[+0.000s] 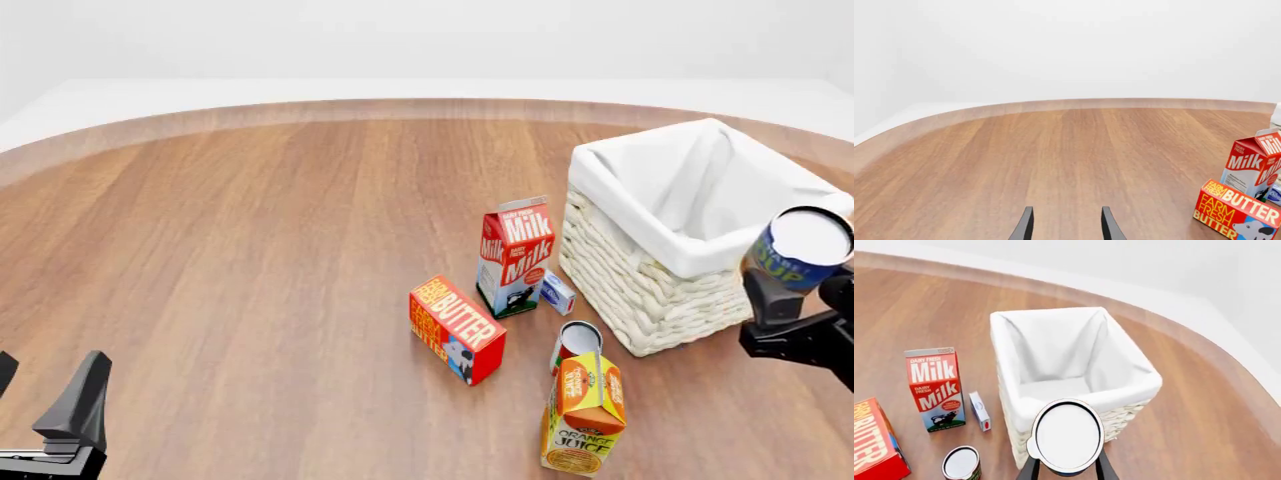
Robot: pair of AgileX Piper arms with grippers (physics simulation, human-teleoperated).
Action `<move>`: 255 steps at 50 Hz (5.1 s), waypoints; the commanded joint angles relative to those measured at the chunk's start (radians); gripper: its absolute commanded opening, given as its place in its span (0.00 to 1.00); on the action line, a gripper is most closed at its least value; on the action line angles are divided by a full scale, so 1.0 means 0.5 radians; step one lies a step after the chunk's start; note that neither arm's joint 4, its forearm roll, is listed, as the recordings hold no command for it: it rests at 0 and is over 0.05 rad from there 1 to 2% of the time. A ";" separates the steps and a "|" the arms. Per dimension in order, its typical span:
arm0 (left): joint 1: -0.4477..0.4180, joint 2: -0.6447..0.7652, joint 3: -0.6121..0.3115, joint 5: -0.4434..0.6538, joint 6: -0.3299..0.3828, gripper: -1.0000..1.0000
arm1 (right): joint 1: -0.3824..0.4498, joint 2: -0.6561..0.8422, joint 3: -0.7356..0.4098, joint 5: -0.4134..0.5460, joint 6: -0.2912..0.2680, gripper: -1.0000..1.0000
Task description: Pick up the alphabet soup, and put it in the basket.
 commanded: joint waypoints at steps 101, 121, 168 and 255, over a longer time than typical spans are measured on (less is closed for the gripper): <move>0.000 0.000 0.000 0.000 0.000 1.00 | 0.064 0.857 -1.311 0.597 -0.022 0.00; 0.000 0.000 0.000 0.000 0.000 1.00 | 0.054 0.990 -1.376 0.651 -0.059 0.00; 0.000 0.000 0.000 0.000 0.000 1.00 | 0.049 1.392 -1.633 0.739 -0.089 0.00; 0.000 0.000 0.000 0.000 0.000 1.00 | -0.025 1.899 -1.679 0.716 -0.104 0.00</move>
